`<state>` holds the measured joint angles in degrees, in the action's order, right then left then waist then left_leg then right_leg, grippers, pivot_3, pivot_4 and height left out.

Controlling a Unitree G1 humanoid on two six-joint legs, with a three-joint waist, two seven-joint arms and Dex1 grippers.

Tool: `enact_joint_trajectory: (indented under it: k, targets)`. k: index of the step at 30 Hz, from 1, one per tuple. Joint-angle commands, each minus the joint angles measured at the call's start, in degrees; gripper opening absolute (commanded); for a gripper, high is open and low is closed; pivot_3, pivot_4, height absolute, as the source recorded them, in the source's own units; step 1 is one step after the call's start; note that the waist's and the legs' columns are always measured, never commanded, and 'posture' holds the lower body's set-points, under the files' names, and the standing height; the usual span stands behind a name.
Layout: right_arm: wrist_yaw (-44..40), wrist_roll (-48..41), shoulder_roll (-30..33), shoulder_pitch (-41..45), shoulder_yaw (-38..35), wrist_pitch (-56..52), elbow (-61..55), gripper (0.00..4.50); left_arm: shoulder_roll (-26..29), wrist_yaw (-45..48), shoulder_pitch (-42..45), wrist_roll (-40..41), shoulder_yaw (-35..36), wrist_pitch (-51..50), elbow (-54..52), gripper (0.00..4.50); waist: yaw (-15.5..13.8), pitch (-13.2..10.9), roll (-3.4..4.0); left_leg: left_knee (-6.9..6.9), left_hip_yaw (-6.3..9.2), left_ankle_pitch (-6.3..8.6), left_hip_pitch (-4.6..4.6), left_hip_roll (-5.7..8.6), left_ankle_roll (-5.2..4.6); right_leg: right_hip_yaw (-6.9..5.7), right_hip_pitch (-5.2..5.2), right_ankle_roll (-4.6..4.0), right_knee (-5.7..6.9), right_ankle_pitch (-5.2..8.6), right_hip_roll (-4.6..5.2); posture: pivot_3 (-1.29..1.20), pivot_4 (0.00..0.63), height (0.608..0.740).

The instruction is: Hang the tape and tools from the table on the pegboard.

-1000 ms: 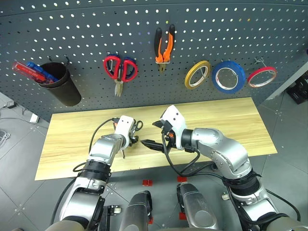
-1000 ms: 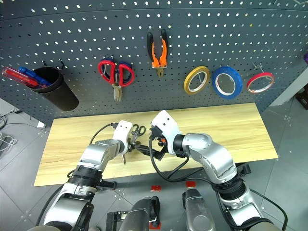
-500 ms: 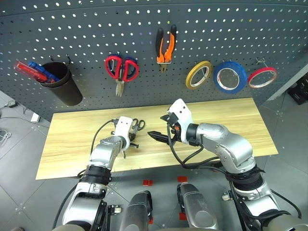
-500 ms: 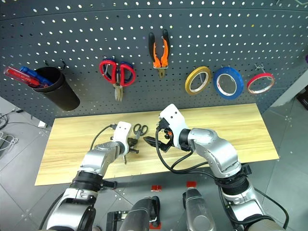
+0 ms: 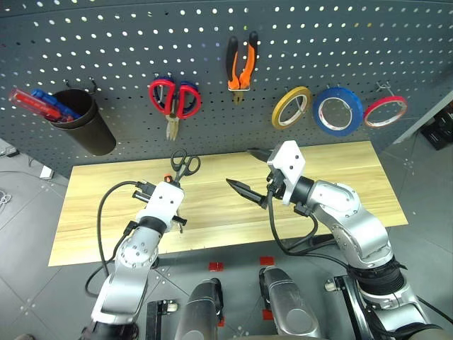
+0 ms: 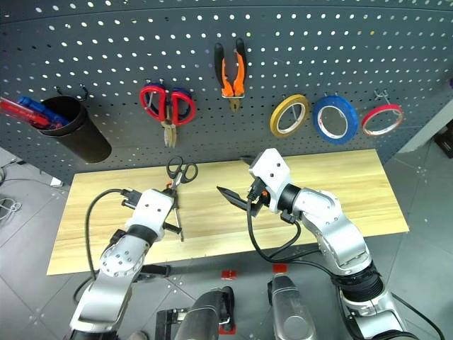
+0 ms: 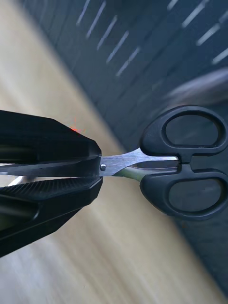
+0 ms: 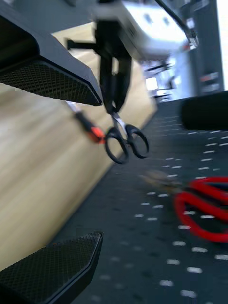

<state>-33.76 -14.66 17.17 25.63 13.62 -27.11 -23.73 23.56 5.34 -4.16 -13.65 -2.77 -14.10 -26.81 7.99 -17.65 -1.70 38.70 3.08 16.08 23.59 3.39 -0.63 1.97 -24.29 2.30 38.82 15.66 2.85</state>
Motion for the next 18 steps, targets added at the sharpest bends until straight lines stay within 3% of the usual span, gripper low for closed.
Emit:
enact_joint_trajectory:
  k: [1, 12, 18]
  targets:
    - [0.1, -0.5, -0.9, 1.3, -1.4, 3.3, -1.9, 4.5, -0.4, -2.1, 1.2, -2.8, 2.9, 2.4, -6.1, 0.14, -0.2, 0.0, 0.0, 0.02, 0.02, -0.02, 0.0, 0.01, -0.02, -0.06, 0.03, -0.01, 0.0, -0.01, 0.03, -0.26, 0.325, 0.74]
    - [2.6, -0.3, -5.4, 6.9, -2.9, 5.4, 3.5, 4.5, 0.3, 1.5, 18.2, -2.2, 5.1, 1.7, 1.9, 0.14, 0.3, -0.1, 0.0, 0.07, 0.01, -0.05, 0.06, 0.03, -0.06, -0.17, -0.03, 0.0, 0.07, -0.04, 0.02, -0.25, 0.323, 0.74]
    - [3.1, -0.7, -5.8, 7.1, -3.3, 5.0, 3.9, 4.5, 0.0, 2.6, 19.0, -2.2, 4.8, 3.2, 4.3, 0.14, 0.2, -0.1, 0.0, 0.08, 0.01, -0.05, 0.22, 0.05, -0.06, -0.18, -0.14, 0.0, 0.01, -0.04, 0.06, -0.26, 0.322, 0.74]
